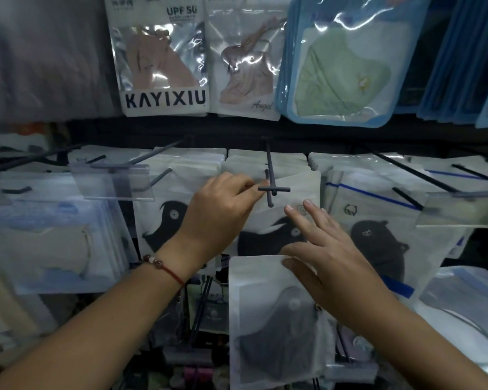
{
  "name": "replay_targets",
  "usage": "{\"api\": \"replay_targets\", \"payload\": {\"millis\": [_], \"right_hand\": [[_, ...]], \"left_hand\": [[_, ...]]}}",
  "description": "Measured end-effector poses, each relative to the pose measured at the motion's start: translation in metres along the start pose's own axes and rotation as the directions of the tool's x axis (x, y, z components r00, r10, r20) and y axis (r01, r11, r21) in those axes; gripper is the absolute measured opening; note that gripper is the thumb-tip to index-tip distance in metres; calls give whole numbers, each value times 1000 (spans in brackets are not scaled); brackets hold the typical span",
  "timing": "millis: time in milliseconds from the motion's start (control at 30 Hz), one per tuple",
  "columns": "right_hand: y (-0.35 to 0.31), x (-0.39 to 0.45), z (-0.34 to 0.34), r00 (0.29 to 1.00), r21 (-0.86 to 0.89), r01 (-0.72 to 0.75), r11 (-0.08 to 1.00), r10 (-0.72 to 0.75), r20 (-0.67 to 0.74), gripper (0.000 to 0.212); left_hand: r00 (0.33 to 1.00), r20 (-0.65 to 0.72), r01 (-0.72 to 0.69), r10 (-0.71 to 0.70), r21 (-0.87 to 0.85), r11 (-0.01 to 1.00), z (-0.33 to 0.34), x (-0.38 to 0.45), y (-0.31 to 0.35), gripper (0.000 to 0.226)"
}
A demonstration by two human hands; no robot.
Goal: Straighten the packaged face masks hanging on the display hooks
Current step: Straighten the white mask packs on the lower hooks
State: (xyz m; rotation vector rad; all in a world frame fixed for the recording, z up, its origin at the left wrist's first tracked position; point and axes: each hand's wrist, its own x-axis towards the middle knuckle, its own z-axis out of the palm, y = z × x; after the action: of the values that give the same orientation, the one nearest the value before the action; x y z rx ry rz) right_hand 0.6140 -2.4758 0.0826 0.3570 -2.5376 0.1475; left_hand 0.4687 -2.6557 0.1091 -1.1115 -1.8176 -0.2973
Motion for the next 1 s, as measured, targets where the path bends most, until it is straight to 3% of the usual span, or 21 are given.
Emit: {"api": "replay_targets", "payload": {"millis": [333,500,633,800,1000], "right_hand": [[2,2,-3,1000,34,26,999,-25,-10,19],[0,5,-9,996,49,78,996,-76,-48,17],[-4,10,-15,995,59,79,995,-75,-62,23],[-7,4,-17,992,51,26,998,-20,-121,35],[-10,-18,-12,978,19,37,999,-33,-207,55]], "left_hand": [[995,-96,32,-38,-65,997,-51,-35,21,27],[993,120,14,6,-168,986,-60,-46,48,30],[986,164,55,-23,-195,979,-48,-53,55,40],[991,122,81,-50,-261,962,-52,-49,58,37],[993,48,117,-110,-193,974,-64,-39,51,35]]}}
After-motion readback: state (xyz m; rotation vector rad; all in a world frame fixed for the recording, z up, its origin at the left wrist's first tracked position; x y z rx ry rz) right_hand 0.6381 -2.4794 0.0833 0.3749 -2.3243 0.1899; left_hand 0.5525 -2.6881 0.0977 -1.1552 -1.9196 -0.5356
